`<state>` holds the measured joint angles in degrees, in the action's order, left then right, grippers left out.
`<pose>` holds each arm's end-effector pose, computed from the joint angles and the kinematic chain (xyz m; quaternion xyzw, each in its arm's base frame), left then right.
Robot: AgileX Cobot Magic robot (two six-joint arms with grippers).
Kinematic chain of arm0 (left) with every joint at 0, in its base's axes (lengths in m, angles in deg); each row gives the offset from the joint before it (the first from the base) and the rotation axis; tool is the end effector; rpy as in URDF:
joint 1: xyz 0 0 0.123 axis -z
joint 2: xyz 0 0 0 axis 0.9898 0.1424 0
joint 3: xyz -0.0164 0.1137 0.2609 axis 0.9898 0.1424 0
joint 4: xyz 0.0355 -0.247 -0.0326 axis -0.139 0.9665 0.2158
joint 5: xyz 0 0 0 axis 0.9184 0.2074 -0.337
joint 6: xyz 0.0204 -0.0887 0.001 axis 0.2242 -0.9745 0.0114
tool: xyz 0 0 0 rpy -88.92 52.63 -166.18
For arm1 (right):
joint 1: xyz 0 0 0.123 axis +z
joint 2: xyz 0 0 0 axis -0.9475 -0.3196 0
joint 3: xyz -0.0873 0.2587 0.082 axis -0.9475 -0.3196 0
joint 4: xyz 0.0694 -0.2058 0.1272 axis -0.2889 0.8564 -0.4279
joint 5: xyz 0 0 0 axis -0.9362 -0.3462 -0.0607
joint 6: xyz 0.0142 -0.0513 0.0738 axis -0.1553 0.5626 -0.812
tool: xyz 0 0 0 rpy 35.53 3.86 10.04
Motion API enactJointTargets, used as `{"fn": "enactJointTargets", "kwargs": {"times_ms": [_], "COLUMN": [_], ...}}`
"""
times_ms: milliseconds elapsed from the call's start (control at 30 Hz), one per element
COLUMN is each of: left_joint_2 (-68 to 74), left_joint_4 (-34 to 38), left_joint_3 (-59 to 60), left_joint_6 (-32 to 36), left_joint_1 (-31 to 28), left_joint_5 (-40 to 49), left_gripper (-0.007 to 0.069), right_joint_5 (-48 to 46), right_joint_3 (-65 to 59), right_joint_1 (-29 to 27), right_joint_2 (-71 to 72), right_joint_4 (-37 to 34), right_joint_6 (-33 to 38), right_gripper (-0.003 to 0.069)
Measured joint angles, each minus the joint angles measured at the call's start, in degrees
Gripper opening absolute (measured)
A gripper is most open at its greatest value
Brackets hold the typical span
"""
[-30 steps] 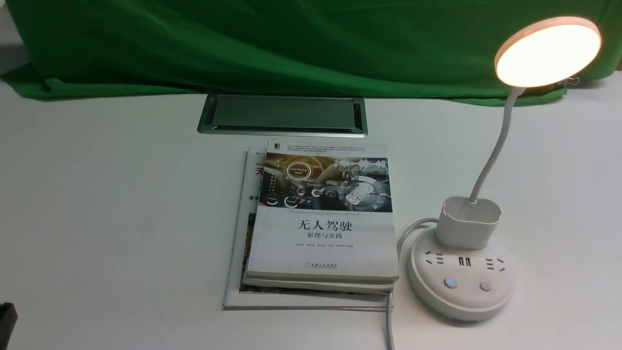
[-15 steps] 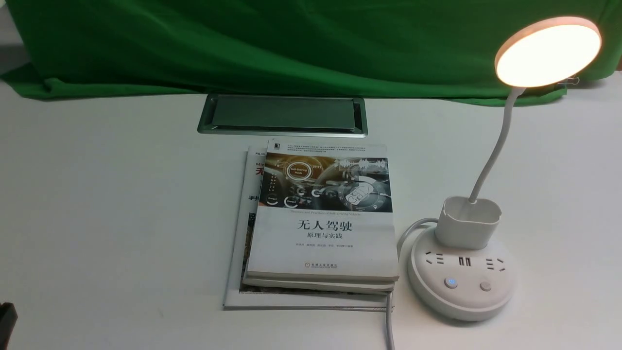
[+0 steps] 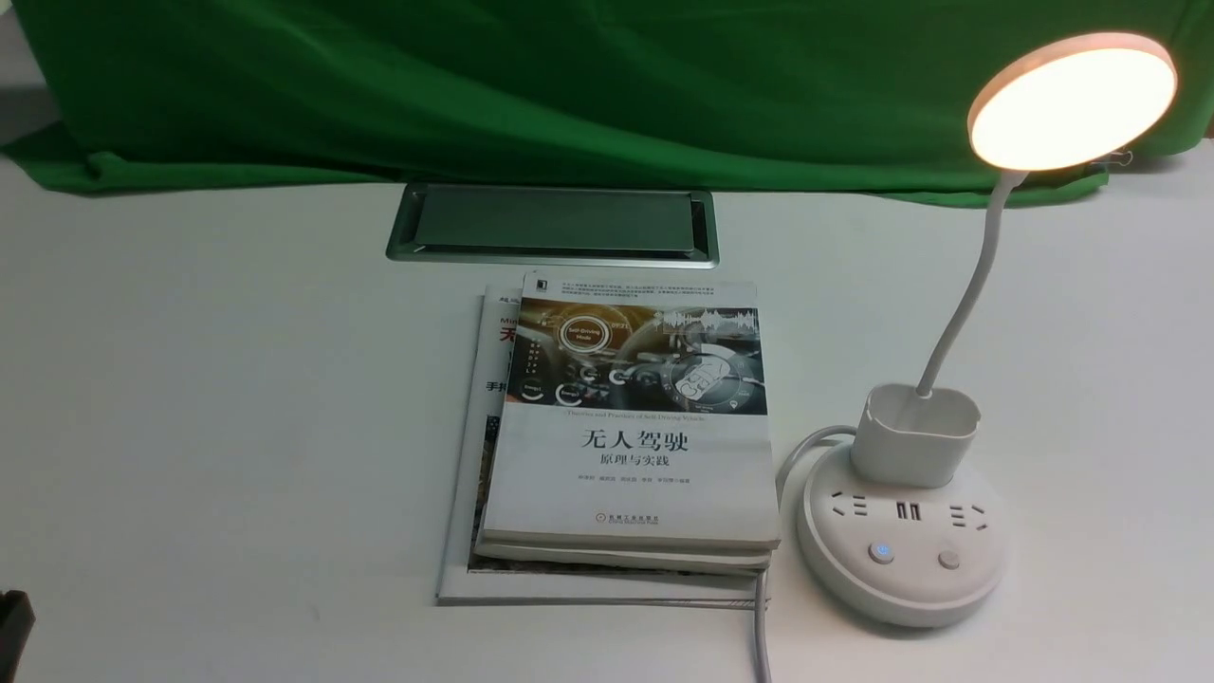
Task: Turn off the desk lamp on the white desktop by hand.
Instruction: 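Press the power button on the lamp base to turn the lamp off with the right gripper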
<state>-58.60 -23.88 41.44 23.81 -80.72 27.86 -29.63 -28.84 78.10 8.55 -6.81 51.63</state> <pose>0.0554 0.0003 0.1888 0.0668 0.7585 0.0546 0.6459 0.0559 0.0068 0.2145 0.1733 0.6564 0.2706 0.6825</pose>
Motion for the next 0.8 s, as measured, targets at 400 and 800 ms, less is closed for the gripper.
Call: {"fn": "enactJointTargets", "kwargs": {"times_ms": [400, 800], "left_joint_2": [0.0, 0.0], "left_joint_4": [0.0, 0.0], "left_joint_3": [0.0, 0.0], "left_joint_6": [0.07, 0.07], "left_joint_1": [0.0, 0.0], "left_joint_5": [0.0, 0.0], "left_gripper": [0.002, 0.002], "right_joint_5": [-46.37, -49.76], "right_joint_3": [36.5, 46.97], "right_joint_1": [4.94, 12.82], "right_joint_2": [-36.67, -72.86], "right_joint_4": [0.8, 2.62], "right_joint_6": [26.82, 28.69], "right_gripper": [0.0055, 0.0034]}}
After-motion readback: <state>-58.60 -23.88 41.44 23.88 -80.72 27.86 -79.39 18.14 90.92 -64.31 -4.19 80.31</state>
